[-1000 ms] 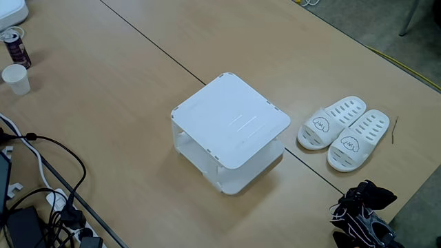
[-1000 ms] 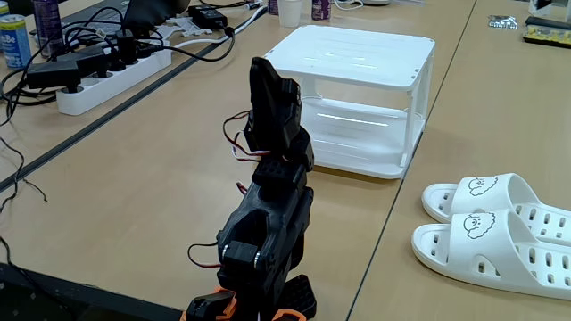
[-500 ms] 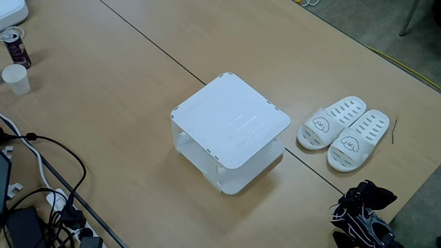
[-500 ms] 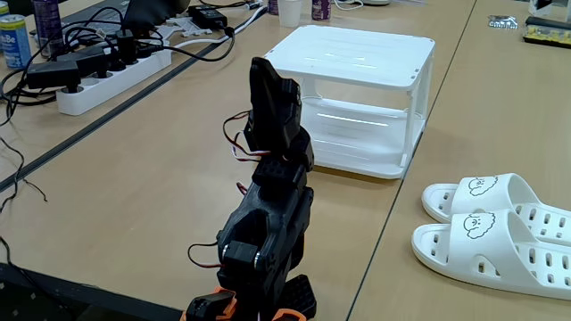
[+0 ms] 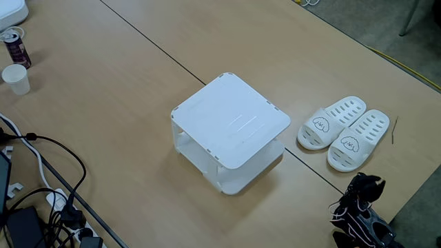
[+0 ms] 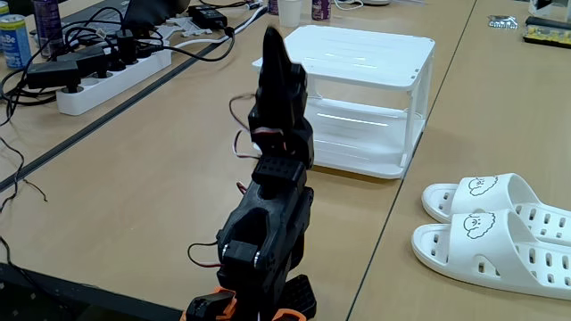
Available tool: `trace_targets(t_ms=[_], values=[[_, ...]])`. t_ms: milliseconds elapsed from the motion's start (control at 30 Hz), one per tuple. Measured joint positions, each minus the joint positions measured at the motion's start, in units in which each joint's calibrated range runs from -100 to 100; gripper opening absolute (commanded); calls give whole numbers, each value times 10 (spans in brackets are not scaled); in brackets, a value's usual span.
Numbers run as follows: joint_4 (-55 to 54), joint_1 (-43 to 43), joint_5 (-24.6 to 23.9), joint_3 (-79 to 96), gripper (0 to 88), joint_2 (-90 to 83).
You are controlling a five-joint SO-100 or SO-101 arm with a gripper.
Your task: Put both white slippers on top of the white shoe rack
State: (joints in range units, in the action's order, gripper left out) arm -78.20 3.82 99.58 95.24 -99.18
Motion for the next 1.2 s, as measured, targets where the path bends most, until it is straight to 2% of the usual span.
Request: trace_targets(t_ms=[267,433,533,700,967,1200], values=[[379,-145,0,-170,8,1],[588,-180,0,-220,8,6],[678,-186,0,-251,8,40],[720,-187,0,-339,7,162],[725,-198,0,-541,10,454],[730,-216,0,-583,88,637]])
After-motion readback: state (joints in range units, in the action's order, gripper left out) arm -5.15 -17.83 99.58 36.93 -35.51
